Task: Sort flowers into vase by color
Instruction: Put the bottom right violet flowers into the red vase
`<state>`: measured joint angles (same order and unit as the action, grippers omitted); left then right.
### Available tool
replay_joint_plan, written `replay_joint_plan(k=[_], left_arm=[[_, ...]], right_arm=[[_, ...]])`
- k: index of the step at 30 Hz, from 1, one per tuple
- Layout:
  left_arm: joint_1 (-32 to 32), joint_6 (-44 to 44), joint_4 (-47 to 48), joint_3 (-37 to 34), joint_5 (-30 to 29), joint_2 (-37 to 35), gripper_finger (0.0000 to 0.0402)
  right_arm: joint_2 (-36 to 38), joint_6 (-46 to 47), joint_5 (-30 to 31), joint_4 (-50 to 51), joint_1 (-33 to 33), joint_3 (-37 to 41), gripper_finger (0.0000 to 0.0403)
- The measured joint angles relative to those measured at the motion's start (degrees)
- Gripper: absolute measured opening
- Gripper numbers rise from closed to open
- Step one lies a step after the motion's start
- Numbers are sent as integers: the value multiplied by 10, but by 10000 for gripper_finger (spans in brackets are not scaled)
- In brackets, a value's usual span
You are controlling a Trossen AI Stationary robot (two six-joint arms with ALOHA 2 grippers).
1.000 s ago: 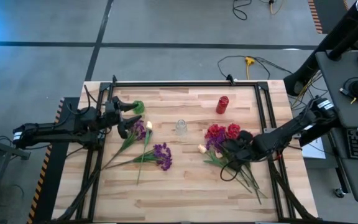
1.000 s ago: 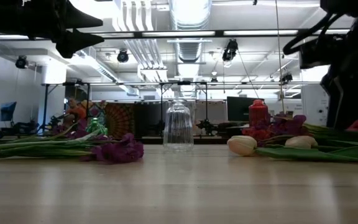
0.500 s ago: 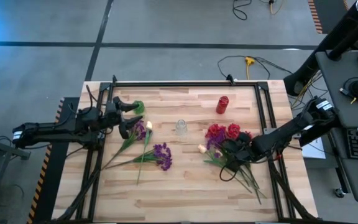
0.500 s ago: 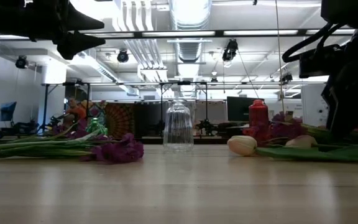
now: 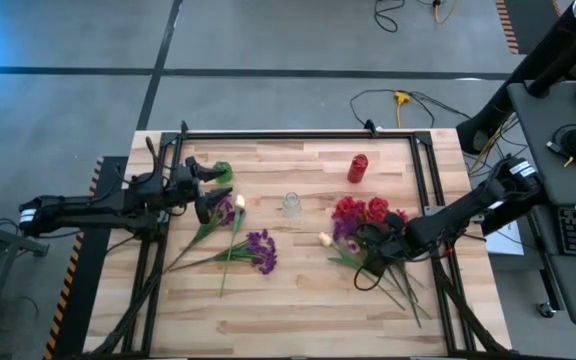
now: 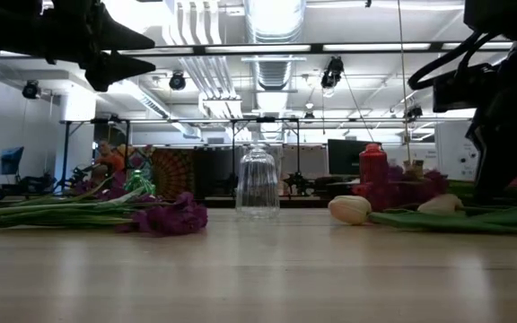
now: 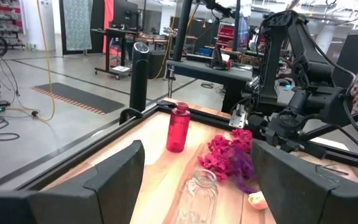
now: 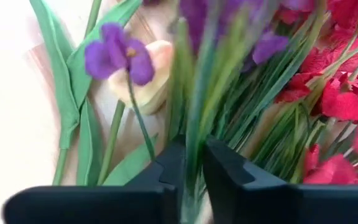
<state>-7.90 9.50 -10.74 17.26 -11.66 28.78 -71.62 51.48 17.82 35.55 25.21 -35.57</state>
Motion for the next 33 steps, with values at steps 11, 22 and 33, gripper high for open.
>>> replay_joint_plan(k=[11,22,33], left_arm=[[0,2,-8,0,0,0,276],[0,2,-8,0,0,0,276],[0,41,-8,0,1,1,276]], right_arm=[[66,23,-2,0,0,0,17],[147,30,31,-17,0,0,17],[161,-148,137,-144,0,0,18]])
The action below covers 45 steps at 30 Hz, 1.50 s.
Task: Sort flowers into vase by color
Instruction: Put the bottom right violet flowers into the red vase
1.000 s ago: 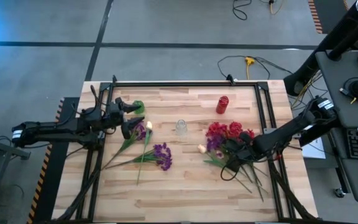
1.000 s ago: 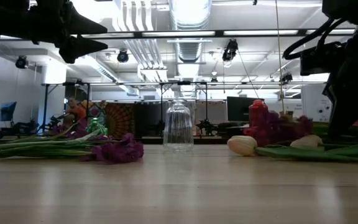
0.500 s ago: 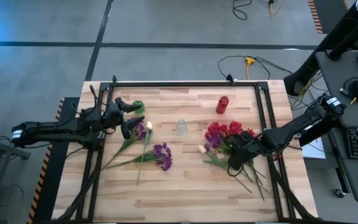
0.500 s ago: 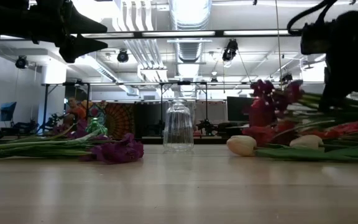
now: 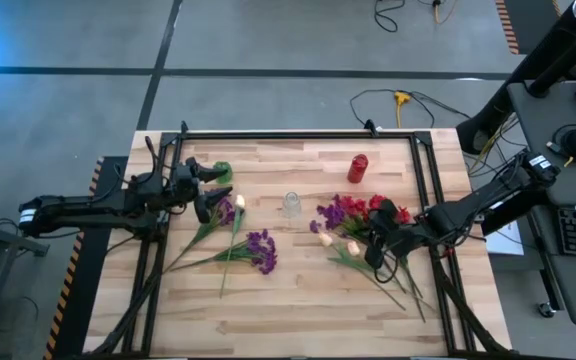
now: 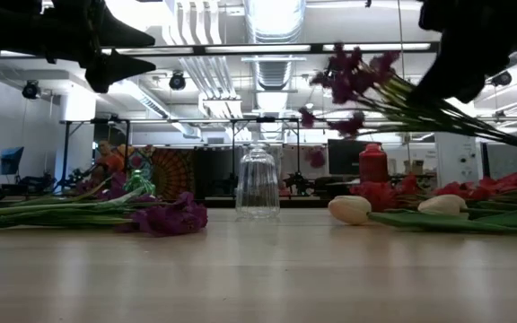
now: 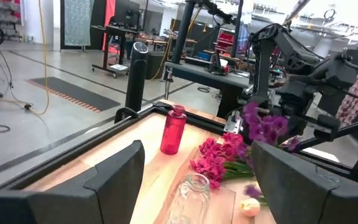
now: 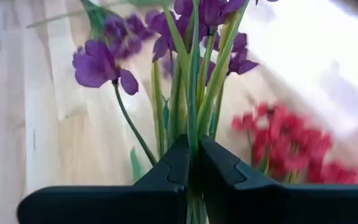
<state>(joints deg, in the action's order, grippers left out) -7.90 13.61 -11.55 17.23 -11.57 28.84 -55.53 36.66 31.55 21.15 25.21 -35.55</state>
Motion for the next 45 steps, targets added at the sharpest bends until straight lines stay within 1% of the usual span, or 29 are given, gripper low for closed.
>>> replay_joint_plan(k=[5,9,15,18,22,24,28,31,32,36,41,45], left_arm=[[0,43,-10,0,1,0,276],[0,52,-48,0,3,1,276],[0,61,-109,0,5,0,276],[0,63,-124,0,5,0,276],[0,62,-156,0,6,0,276],[0,56,-174,0,6,1,276],[0,25,-198,0,4,1,276],[0,18,-200,0,-16,1,276],[0,18,-200,0,-25,1,276],[0,17,-207,0,-30,7,276],[0,13,-219,0,-30,11,276],[0,-10,-219,0,-29,11,276]], right_arm=[[0,-119,6,-60,0,0,18],[0,-219,4,-114,0,0,18],[0,-343,-6,-199,0,5,18],[4,-418,-44,-264,0,29,18],[21,-495,-104,-417,-5,88,18],[29,-515,-121,-482,-15,117,18],[35,-542,-125,-580,-38,155,18],[31,-553,-130,-651,-57,172,18],[29,-555,-137,-670,-64,174,18],[29,-555,-165,-729,-91,181,18],[25,-552,-166,-795,-126,181,18],[0,-537,-166,-871,-155,181,18]])
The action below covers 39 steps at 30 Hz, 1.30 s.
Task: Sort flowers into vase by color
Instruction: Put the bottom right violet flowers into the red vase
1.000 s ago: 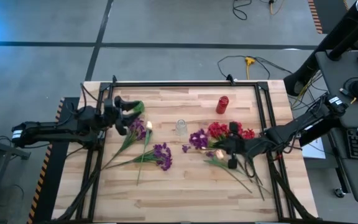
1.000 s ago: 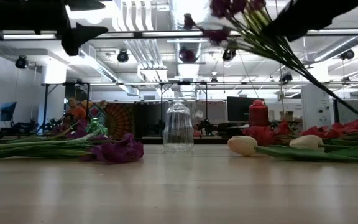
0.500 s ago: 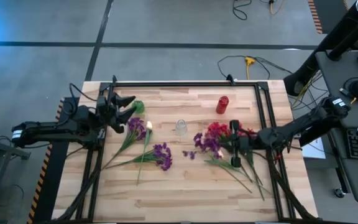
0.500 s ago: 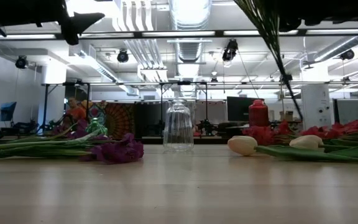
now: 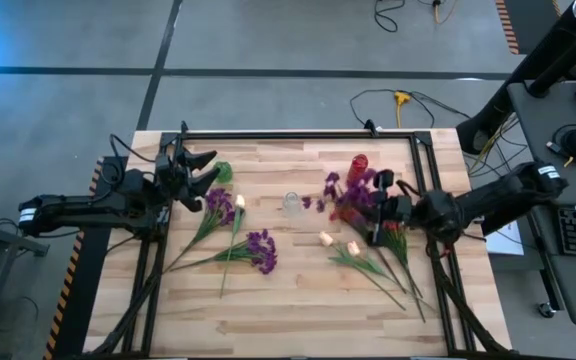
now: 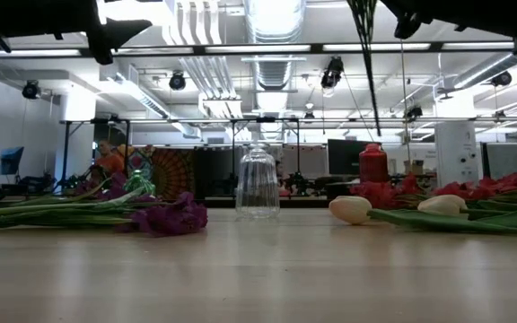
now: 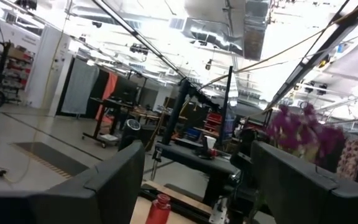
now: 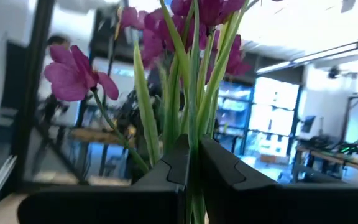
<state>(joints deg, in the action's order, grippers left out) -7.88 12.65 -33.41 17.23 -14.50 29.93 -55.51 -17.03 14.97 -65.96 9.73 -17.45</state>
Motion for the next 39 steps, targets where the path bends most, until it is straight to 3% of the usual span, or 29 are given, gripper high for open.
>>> replay_joint_plan(k=[9,11,17,20,23,30,35,39], left_arm=[[0,-75,0,0,0,-1,276],[0,-91,0,0,0,-2,276],[-1,-107,10,0,-2,-3,276],[-1,-107,21,0,-2,-4,276],[-1,-107,22,0,-2,-5,276],[-1,-107,25,0,-2,-5,276],[-1,-106,30,0,-2,-4,276],[-1,-105,31,0,-2,-4,276]], right_arm=[[-126,50,0,-227,-54,0,18],[-145,44,6,-238,-65,-11,18],[-165,-24,94,-224,-93,-69,18],[-168,-65,167,-218,-108,-96,17],[-163,-96,231,-175,-128,-117,17],[-136,-90,276,-56,-165,-158,17],[-94,-76,274,19,-189,-180,17],[-36,23,240,194,-231,-206,17]])
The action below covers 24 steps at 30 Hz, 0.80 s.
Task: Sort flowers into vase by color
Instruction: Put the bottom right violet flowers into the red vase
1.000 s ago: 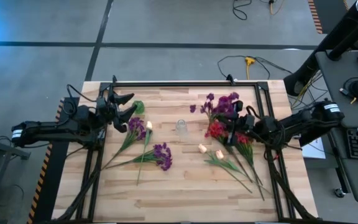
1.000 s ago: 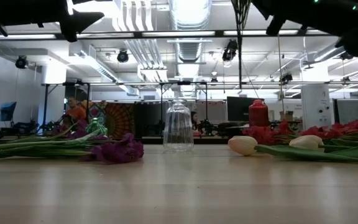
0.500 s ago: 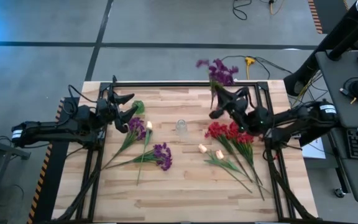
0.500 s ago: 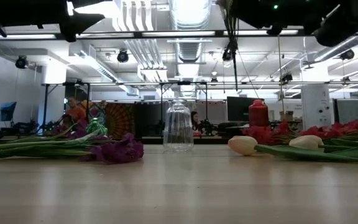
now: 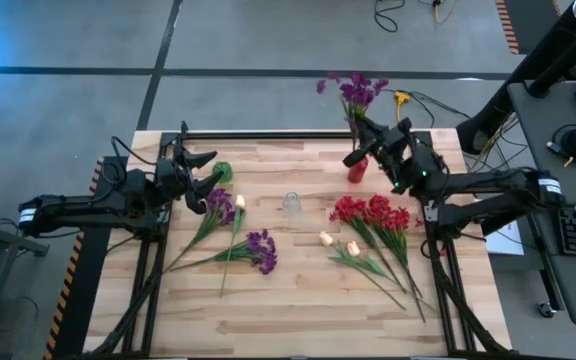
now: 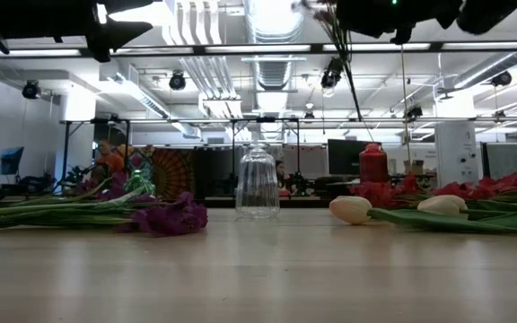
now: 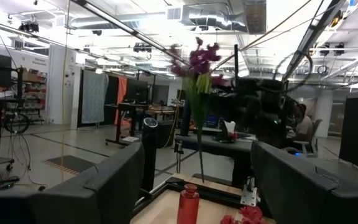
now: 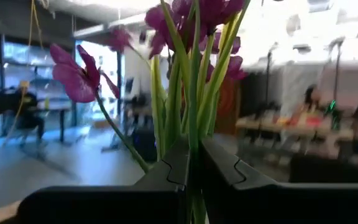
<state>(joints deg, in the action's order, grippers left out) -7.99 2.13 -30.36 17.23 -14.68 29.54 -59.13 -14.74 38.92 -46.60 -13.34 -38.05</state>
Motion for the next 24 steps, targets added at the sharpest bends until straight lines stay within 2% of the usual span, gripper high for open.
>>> replay_joint_plan(k=[2,4,14,19,24], left_arm=[[0,0,0,0,0,0,276],[0,-1,0,0,0,0,276],[0,0,4,0,0,0,276],[0,0,4,0,0,0,276],[0,1,10,0,0,0,276]], right_arm=[[21,57,-39,94,-30,-17,17],[35,91,-89,143,-60,-27,17],[87,153,-298,148,-189,-18,17],[77,157,-334,140,-209,-6,17],[82,158,-370,84,-209,22,17]])
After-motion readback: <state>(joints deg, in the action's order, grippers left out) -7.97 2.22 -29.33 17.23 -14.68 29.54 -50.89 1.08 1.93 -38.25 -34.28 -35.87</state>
